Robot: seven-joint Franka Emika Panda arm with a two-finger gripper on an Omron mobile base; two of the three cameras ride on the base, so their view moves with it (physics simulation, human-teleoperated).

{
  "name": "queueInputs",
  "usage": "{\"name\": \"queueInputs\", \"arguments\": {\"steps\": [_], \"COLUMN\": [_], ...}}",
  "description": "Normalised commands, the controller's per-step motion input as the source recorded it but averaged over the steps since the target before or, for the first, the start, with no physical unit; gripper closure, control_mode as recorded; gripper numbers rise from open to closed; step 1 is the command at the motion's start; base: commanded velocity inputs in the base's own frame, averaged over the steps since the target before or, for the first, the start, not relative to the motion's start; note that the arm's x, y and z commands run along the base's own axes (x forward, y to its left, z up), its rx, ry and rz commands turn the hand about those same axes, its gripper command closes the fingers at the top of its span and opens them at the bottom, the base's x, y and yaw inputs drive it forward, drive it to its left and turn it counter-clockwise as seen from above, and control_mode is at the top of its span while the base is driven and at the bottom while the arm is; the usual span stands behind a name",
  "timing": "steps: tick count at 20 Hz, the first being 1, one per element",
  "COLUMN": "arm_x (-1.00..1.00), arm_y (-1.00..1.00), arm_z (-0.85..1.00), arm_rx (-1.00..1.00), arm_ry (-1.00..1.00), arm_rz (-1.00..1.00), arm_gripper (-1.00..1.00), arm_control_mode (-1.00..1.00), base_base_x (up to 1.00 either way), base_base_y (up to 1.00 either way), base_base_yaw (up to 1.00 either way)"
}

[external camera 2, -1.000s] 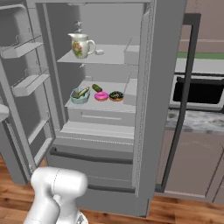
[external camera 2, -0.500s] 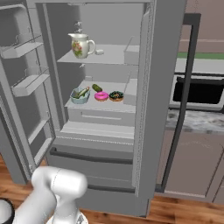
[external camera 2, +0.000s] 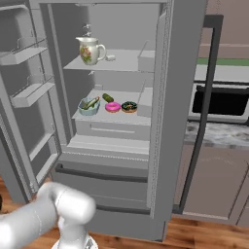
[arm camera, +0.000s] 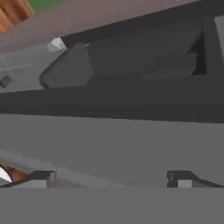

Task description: Place the tupperware on the second highest shelf of the fridge. Make space for the tupperware among the existing items by rearranging them on the shelves if needed. Close the fridge door when finished.

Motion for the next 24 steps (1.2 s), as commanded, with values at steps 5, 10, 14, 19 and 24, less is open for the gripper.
{"name": "queueInputs", "arguments": {"steps": [5, 10, 14, 19, 24], "arm_x": [0.03, 0.26, 0.47, 0.55, 0.49], "arm_y": [0.57, 0.35, 0.14, 0.24, 0.01], "arm_z": [-0.4, -0.41, -0.37, -0.16, -0.1], "arm_rx": [-0.23, -0.22, -0.19, -0.15, -0.08], "arm_ry": [0.0, 0.0, 0.0, 0.0, 0.08], "arm_rz": [0.0, -0.09, -0.14, -0.14, -0.24], "arm_gripper": [-1.0, -1.0, -1.0, -1.0, -1.0], "arm_control_mode": [-1.0, -1.0, -1.0, -1.0, -1.0], "base_base_x": [0.0, 0.0, 0.0, 0.0, 0.0], "base_base_y": [0.0, 0.0, 0.0, 0.0, 0.0], "base_base_yaw": [0.0, 0.0, 0.0, 0.0, 0.0]}}
